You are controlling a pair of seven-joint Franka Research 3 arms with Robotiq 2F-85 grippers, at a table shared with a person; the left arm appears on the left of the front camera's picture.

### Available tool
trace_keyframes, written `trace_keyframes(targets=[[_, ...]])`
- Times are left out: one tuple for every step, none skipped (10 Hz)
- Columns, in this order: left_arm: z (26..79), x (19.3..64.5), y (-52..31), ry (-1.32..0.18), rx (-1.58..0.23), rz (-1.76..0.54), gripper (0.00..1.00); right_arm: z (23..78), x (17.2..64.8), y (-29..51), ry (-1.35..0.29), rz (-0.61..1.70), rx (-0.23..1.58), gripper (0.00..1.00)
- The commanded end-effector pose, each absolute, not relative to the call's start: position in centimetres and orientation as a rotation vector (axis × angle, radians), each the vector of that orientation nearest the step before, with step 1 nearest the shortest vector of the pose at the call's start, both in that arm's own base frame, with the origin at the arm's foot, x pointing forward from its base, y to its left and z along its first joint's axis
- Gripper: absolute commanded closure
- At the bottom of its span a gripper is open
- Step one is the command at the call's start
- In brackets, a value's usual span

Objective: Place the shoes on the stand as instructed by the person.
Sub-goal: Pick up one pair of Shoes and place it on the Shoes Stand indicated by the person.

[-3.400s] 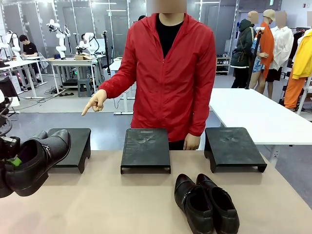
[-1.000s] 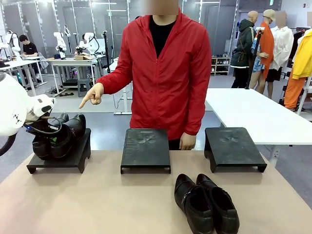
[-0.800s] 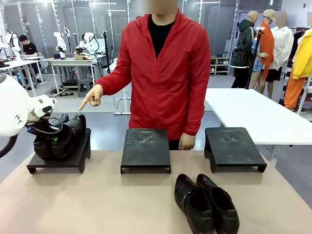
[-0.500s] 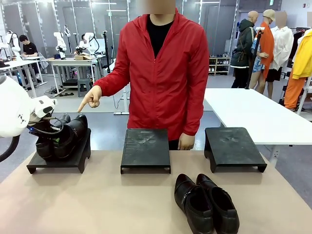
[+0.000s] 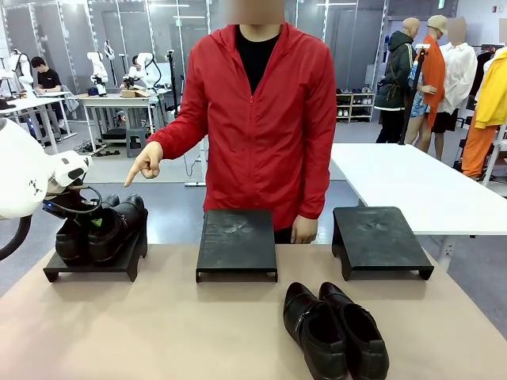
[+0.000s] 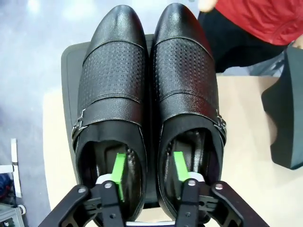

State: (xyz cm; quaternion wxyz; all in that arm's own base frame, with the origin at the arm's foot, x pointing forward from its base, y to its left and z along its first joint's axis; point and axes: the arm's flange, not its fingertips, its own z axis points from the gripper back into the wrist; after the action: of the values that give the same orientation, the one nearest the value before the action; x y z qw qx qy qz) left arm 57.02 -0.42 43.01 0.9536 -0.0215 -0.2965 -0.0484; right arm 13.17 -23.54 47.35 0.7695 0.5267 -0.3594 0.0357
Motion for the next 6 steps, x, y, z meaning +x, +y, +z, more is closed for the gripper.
trace_keyframes(targets=[[43.2, 57.5, -0.3, -0.62, -0.039, -0.118, 0.17, 47.5, 12.8, -23.6, -0.802, 0.09, 1.145, 0.0], [43.5, 57.3, -0.4, -0.616, -0.05, -0.114, 0.04, 47.5, 12.8, -23.6, -0.802, 0.09, 1.145, 0.0], [43.8, 57.1, -0.6, -0.619, -0.053, -0.114, 0.0, 47.5, 12.8, -23.6, -0.802, 0.09, 1.145, 0.0], [44.0, 57.0, -0.7, -0.614, -0.058, -0.112, 0.0, 47.5, 12.8, -23.6, -0.802, 0.09, 1.145, 0.0], [44.0, 56.6, -0.8, -0.598, -0.058, -0.105, 0.0, 47.5, 12.8, -23.6, -0.802, 0.09, 1.145, 0.0], [44.0, 55.4, -1.2, -0.574, 0.025, -0.1, 0.0, 47.5, 12.8, -23.6, -0.802, 0.09, 1.145, 0.0]])
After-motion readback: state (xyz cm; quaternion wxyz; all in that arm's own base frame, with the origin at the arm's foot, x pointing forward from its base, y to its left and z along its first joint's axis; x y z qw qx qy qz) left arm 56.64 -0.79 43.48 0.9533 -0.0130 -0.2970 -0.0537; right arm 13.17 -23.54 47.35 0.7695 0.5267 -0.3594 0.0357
